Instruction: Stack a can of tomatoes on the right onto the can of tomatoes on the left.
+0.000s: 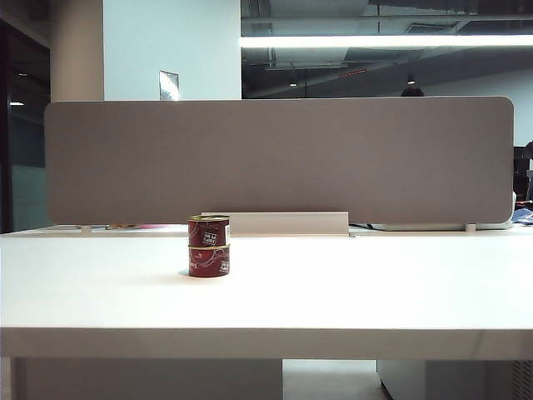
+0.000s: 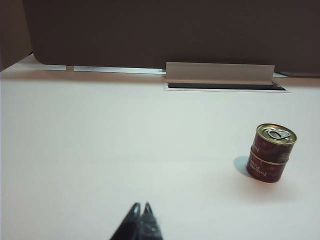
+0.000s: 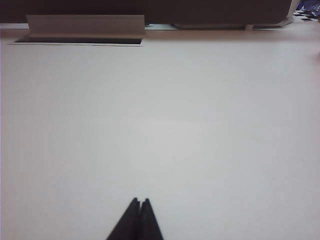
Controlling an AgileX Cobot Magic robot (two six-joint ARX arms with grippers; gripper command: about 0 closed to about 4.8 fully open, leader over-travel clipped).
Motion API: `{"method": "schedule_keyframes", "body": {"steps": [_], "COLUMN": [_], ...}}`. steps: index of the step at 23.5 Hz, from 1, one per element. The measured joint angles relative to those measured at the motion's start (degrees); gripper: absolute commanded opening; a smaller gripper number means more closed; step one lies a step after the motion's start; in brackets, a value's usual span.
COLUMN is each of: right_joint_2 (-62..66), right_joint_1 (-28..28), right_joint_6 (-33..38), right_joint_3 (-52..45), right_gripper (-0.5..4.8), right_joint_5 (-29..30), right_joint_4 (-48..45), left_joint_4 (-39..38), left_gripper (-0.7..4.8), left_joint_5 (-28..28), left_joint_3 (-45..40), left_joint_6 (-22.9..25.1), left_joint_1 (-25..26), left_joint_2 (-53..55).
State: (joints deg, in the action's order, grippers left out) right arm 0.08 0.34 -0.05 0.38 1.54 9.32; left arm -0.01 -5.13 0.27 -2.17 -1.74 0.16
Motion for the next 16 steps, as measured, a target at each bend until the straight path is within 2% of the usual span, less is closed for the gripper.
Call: {"method": "schedule_keyframes", "body": {"steps": [16], "right_joint_2": [0.0], "right_joint_1": [0.0], "right_joint_6": [0.0], "right_joint_3": [0.0], "right_gripper": [-0.08], "right_joint_5": [0.0], "right_joint_4": [-2.5], "left_joint_4": [0.0], "left_gripper": [-0.06], "left_joint_5": [0.0], "left_joint_3": [0.0], "left_joint_6": [0.0], "left_joint_1": [0.0], "left_joint_2": [0.0]}}
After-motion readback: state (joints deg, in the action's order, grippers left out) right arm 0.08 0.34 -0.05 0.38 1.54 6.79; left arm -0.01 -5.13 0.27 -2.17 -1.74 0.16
